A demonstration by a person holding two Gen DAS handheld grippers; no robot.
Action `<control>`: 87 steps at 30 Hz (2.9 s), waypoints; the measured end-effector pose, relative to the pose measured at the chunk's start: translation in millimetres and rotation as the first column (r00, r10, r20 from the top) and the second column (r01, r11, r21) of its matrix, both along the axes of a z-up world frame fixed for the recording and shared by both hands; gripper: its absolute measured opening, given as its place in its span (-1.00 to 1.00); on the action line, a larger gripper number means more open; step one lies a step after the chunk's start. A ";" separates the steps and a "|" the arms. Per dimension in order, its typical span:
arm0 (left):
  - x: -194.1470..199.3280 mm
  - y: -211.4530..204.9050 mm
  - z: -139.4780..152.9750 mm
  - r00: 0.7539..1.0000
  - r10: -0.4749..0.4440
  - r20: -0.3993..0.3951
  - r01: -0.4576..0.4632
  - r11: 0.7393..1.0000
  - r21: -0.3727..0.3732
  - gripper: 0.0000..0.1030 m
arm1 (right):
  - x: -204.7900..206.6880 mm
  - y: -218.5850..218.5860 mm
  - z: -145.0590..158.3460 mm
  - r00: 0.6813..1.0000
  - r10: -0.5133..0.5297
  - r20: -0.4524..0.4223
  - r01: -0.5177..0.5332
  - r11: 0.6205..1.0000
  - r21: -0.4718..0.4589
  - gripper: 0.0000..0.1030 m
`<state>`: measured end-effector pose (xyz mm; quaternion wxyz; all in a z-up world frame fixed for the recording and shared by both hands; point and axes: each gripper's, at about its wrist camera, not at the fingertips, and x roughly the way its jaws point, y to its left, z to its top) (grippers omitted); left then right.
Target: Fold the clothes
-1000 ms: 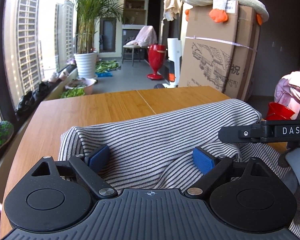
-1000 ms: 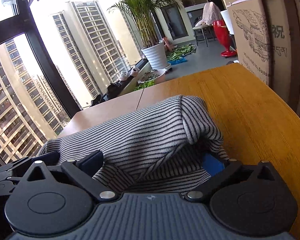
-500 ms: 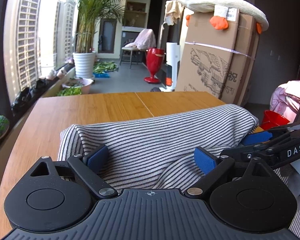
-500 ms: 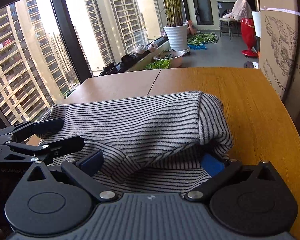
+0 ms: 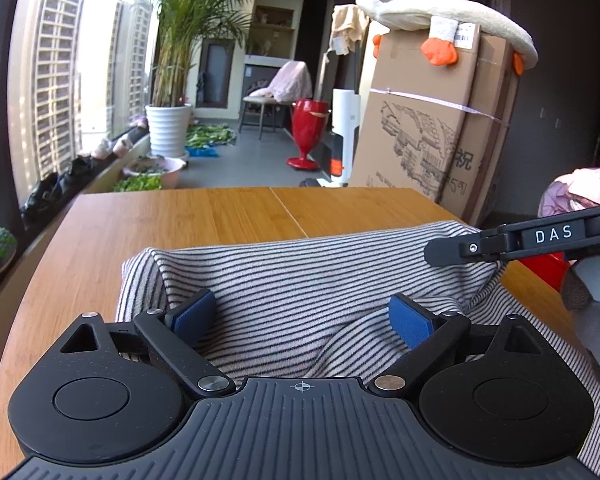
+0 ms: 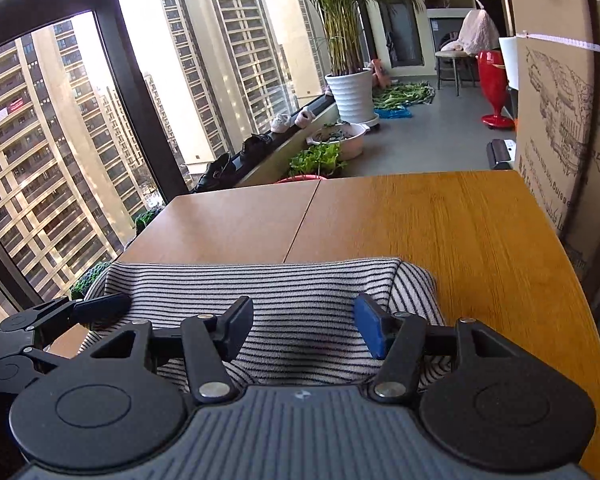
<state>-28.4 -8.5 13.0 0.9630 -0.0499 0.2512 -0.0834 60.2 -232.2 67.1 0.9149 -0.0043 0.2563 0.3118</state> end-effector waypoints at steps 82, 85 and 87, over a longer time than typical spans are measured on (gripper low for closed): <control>-91.4 89.4 24.4 0.966 0.136 -0.220 -0.226 0.858 -0.462 0.62 | -74.4 -101.4 -47.7 0.970 -0.023 -0.243 0.053 0.992 0.118 0.11; -87.2 77.9 18.8 0.961 0.077 -0.267 -0.191 0.881 -0.433 0.20 | -83.4 -107.2 -45.5 0.963 -0.005 -0.270 0.036 0.993 0.110 0.14; -90.1 70.7 16.2 0.959 0.057 -0.279 -0.169 0.903 -0.396 0.18 | -86.1 -110.8 -41.9 0.956 0.006 -0.295 0.026 0.994 0.104 0.19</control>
